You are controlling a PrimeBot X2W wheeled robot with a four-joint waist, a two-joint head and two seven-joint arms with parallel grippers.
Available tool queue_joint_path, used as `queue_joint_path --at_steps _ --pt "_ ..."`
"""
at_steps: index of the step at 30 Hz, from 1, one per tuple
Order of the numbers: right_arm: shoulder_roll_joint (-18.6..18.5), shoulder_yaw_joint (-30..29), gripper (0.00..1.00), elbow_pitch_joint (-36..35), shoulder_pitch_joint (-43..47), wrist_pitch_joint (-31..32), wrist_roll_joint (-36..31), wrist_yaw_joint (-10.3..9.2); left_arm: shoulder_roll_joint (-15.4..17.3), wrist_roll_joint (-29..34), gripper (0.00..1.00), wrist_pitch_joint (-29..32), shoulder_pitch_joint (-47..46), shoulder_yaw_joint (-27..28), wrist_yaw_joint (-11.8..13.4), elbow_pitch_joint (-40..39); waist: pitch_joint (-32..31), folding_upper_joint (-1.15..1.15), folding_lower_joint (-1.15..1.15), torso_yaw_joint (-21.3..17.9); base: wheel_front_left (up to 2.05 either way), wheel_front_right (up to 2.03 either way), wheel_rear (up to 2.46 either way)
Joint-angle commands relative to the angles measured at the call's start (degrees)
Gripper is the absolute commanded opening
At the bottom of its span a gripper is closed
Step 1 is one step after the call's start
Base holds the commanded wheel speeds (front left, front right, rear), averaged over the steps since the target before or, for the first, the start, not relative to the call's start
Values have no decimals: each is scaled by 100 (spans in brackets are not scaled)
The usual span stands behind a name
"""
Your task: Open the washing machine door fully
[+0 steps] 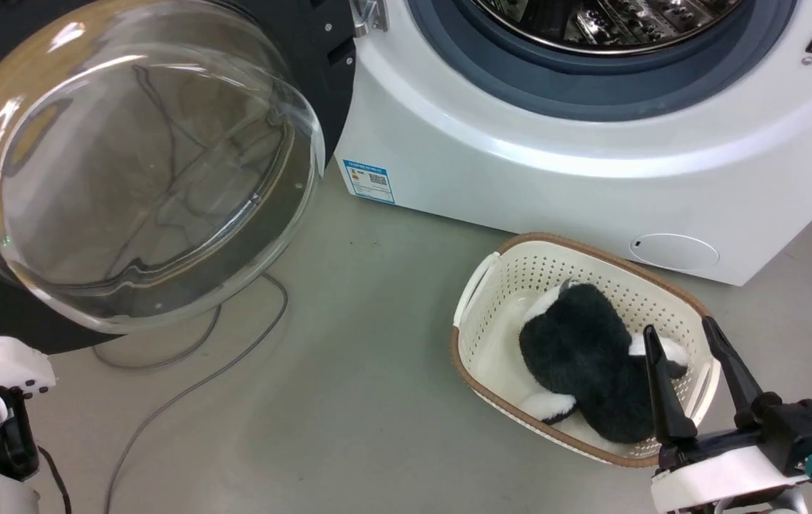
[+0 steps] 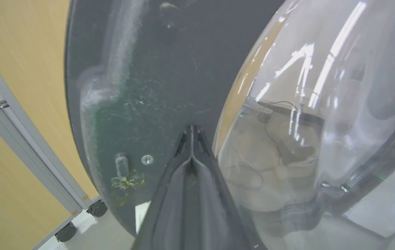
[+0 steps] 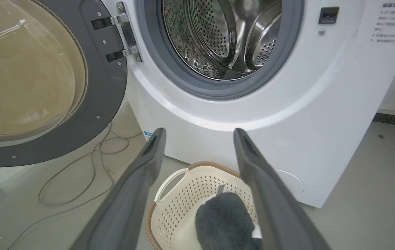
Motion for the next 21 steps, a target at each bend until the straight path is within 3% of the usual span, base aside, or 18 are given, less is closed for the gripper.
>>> queue_joint_path --at_steps 1,9,21 --pt "-39 5 100 -4 -77 -25 -17 5 33 45 0 -25 -98 35 -28 29 1 0 -1 -11 0 0 0" --pt "-23 31 100 51 -40 -25 -11 5 -142 218 0 -25 101 220 -114 -202 -216 0 -1 -82 0 0 0" --pt "67 -3 100 3 162 -25 68 5 -736 672 0 -25 1201 262 -342 -1853 -848 0 -1 -388 0 0 0"
